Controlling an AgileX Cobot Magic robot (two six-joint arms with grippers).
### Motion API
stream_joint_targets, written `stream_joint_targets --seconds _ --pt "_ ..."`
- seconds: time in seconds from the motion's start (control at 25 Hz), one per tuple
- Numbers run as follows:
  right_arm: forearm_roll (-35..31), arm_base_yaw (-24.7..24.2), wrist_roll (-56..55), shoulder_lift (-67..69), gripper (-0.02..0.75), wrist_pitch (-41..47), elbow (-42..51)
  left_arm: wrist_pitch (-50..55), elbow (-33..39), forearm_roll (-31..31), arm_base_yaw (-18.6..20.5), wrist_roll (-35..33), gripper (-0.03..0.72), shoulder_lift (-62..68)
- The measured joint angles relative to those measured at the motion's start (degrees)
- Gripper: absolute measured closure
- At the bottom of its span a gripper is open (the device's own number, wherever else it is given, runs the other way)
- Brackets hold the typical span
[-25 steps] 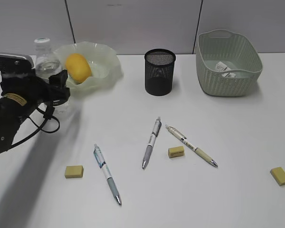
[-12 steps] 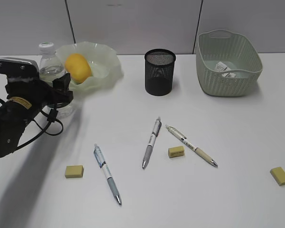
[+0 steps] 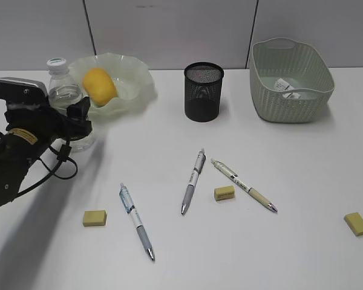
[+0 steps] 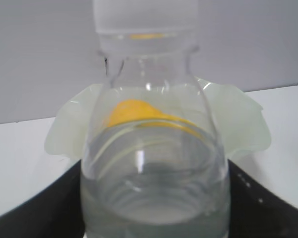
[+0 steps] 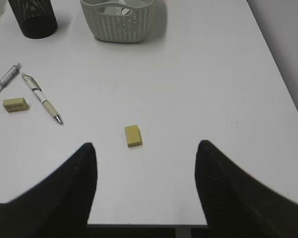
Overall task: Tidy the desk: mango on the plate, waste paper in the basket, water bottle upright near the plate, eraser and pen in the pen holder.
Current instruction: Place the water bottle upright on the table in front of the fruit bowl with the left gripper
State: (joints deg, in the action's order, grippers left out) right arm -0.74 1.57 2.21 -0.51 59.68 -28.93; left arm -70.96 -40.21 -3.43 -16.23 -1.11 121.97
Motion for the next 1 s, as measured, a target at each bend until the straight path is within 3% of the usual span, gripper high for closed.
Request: stream_joint_targets --seconds 0.56,1.0 --pt "0.0 0.0 0.0 0.0 0.244 0.0 0.0 1.1 0.7 1.2 0.0 0.0 0.097 -0.1" --pt "0.0 0.0 0.0 0.0 0.244 0.0 0.0 1.6 9.3 1.1 0.0 -0.5 0.096 -8.6"
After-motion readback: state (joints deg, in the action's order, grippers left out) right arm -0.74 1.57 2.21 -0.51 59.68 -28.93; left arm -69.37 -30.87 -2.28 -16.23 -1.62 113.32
